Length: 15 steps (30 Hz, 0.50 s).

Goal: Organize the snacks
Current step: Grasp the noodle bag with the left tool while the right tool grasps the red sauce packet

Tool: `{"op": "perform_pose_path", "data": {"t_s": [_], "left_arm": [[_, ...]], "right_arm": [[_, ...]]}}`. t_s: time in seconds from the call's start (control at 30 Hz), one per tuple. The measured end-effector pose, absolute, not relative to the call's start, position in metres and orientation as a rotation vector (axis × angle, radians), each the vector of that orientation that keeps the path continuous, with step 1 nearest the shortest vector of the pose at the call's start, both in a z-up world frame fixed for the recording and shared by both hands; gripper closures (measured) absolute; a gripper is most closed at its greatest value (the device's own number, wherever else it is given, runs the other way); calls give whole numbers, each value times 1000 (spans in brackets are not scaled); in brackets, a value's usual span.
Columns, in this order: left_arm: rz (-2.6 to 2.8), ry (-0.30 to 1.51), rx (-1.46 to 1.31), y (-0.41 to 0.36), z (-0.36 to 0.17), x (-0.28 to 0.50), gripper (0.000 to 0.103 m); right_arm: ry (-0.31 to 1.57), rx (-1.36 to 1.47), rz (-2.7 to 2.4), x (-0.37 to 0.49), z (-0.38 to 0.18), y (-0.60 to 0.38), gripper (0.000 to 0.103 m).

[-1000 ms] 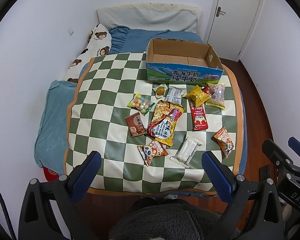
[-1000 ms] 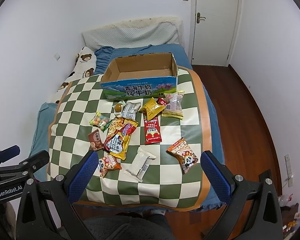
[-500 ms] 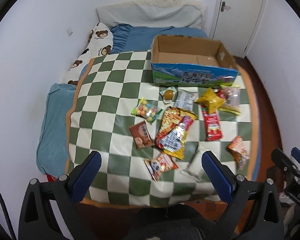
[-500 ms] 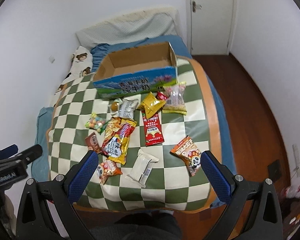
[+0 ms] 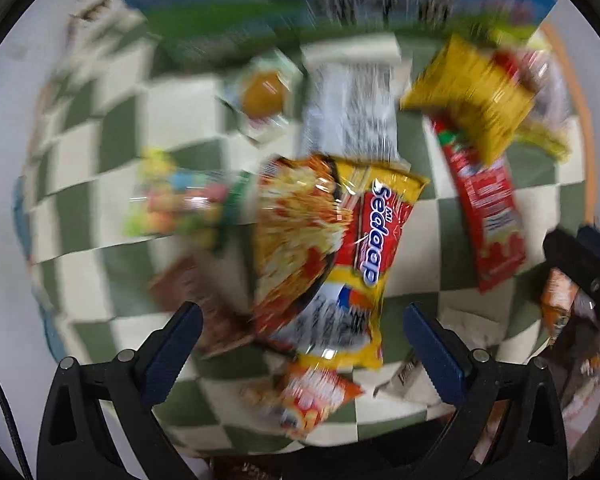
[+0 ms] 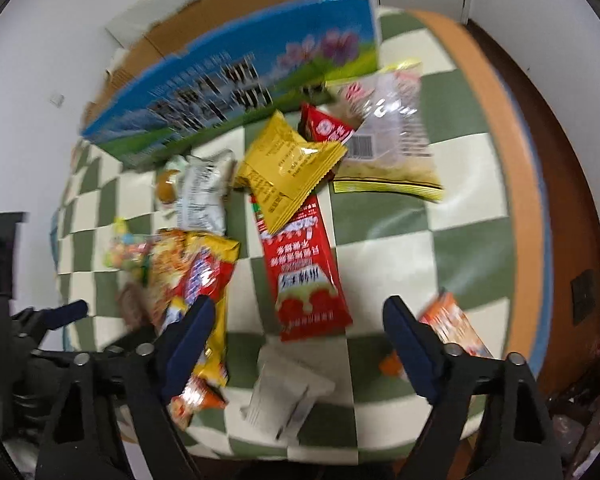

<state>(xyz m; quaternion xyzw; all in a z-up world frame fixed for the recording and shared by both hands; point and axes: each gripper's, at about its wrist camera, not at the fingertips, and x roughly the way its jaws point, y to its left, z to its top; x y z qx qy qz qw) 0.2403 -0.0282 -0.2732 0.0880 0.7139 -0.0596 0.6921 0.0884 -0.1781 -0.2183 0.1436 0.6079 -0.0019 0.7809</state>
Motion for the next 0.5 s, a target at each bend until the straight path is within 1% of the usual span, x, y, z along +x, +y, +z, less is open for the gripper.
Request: {"op": "perform_pose_path", "data": {"t_s": [0.07,0.1,0.13,0.17,0.23,0.33,0.37,0.4,0.5], "left_arm": [[-160,1636,192,-32,-299,248,1],[-168,1640,194,-33,-307,251,4],[-170,1635,195,-34,-312,253,17],[-179,1631,175,-33,-316,254,19],[-173,1622,133,-28,-317,256,19],[-132,1588,81,-15,-312,252,20],[-111,1586,64,-9,-311,251,20],[-103,1589,39,-5,-312,248,20],[-113,1608,-11,-1,-316,243,19]], "right_arm": [[1342,299,-6,102,-237,-175,25],[1363,294,-9,110,-248,-174,25],[1377,290,-8,114,-255,-173,26],[1393,278,-12,119,-264,-172,26],[1410,251,-18,128,-276,-169,26],[1438,202,-33,135,-292,-164,37],[1435,197,-33,135,-293,-163,44],[1432,194,-35,132,-293,-162,46],[1476,195,-72,121,-296,-158,46]]}}
